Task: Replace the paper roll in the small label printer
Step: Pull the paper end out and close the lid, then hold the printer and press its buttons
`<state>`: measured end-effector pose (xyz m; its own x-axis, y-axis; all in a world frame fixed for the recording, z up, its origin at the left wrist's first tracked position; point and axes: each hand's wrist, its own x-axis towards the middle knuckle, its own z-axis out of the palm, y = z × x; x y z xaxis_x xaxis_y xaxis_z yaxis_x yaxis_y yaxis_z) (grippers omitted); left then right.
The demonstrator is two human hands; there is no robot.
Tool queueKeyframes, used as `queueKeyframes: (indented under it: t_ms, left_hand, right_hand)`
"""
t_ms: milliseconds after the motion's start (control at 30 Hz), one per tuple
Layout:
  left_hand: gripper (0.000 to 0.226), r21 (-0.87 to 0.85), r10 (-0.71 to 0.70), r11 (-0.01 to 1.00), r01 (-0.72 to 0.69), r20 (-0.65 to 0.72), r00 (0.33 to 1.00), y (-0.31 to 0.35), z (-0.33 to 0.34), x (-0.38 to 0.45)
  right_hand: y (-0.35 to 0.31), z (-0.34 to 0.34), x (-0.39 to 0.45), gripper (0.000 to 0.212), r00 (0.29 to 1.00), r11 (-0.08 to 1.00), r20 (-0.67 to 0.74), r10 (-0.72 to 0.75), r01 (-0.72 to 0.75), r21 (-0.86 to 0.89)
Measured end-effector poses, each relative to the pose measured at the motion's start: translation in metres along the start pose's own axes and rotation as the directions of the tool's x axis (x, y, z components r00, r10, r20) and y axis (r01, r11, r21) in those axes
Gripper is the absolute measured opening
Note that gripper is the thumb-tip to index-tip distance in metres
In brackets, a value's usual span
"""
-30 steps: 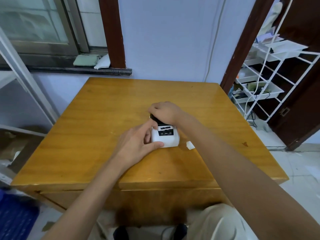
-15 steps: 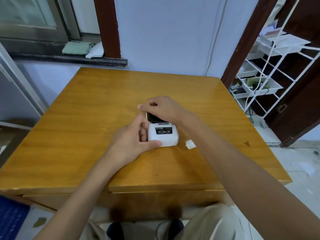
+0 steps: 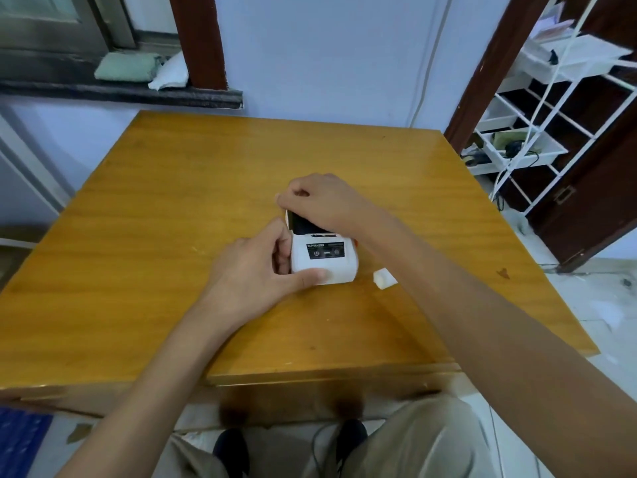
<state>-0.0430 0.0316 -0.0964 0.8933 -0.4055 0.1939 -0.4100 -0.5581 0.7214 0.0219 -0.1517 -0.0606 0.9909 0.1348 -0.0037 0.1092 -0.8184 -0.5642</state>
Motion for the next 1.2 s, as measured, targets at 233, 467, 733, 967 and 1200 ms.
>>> queueKeyframes:
  t_ms: [233, 467, 733, 967, 1200]
  left_hand:
    - [0.053, -0.002, -0.010, 1.000, 0.010, -0.032, 0.999, 0.002, 0.000, -0.002]
    - [0.058, -0.016, -0.052, 0.999, 0.052, -0.048, 0.997, 0.006, -0.001, -0.007]
    - [0.049, -0.052, -0.032, 0.998, 0.027, -0.093, 0.995, 0.010, -0.004, -0.009]
    - [0.079, 0.123, -0.127, 0.983, 0.136, -0.075, 0.989, 0.027, 0.007, -0.012]
    - [0.079, 0.152, -0.138, 0.977, 0.151, -0.090, 0.986, 0.025, 0.011, -0.012]
  right_hand:
    - [-0.011, -0.004, -0.013, 0.047, 0.996, 0.999, -0.090, -0.008, 0.004, -0.043]
    - [-0.024, -0.008, -0.035, 0.041, 0.938, 0.996, -0.346, -0.038, 0.009, -0.084]
    - [-0.006, -0.002, -0.106, 0.030, 0.896, 0.985, -0.436, 0.083, -0.008, 0.171]
    - [0.001, 0.025, -0.135, 0.051, 0.909, 1.000, -0.417, -0.009, 0.017, 0.016]
    - [0.013, 0.033, -0.133, 0.054, 0.906, 0.999, -0.423, -0.036, 0.018, -0.047]
